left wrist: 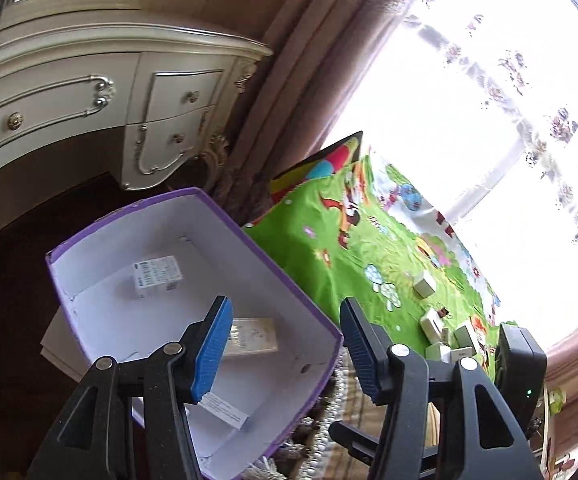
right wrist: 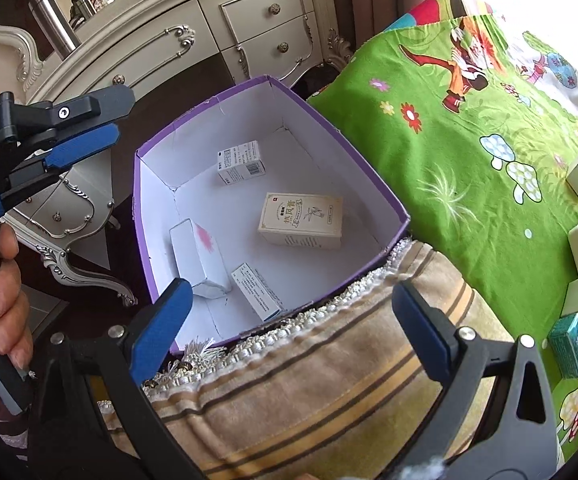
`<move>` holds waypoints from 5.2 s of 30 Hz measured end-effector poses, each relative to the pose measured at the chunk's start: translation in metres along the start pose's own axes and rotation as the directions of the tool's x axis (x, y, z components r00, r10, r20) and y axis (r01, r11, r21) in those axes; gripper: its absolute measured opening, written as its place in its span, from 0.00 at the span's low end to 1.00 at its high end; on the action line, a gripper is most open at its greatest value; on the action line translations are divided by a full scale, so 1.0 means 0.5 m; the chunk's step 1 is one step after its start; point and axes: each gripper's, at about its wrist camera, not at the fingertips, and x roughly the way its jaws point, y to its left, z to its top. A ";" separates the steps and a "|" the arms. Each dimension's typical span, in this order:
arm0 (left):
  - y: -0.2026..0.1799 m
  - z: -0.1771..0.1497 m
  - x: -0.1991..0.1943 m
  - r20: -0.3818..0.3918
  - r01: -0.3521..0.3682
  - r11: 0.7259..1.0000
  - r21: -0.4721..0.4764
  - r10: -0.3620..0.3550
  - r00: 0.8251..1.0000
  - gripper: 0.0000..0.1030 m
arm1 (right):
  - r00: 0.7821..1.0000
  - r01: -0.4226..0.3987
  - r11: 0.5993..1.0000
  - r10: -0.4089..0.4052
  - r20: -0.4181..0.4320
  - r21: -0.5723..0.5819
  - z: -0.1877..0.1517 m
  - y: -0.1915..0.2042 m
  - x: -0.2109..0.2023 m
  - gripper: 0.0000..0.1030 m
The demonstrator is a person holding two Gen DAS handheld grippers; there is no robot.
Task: Organize rigid objects
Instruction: 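Move both tools back to the table toward teal box and white cube, then grasp teal box with left tool while right tool grasps white 'JEYIN MUSIC' cube, then carry teal box and white cube into the purple box and release both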
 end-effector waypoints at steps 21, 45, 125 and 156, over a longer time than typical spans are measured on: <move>-0.377 -0.140 0.216 -0.366 0.249 0.952 0.180 -0.170 0.915 0.65 | 0.911 0.355 0.785 -0.412 0.001 0.507 -0.223 -0.456 -0.242 0.98; -0.604 -0.306 0.429 -0.534 0.194 0.804 0.562 0.173 0.828 0.86 | 0.847 0.354 0.381 -0.519 -0.120 0.854 -0.447 -0.750 -0.351 0.98; -0.259 -0.176 0.113 -0.243 0.158 0.973 0.166 -0.115 0.963 0.73 | 0.914 0.308 0.806 -0.398 0.078 0.506 -0.224 -0.375 -0.273 0.44; 0.134 -0.087 0.046 -0.128 -0.160 0.976 -0.145 0.142 0.982 0.73 | 0.994 0.088 0.985 -0.096 -0.048 -0.148 0.057 0.093 0.068 0.44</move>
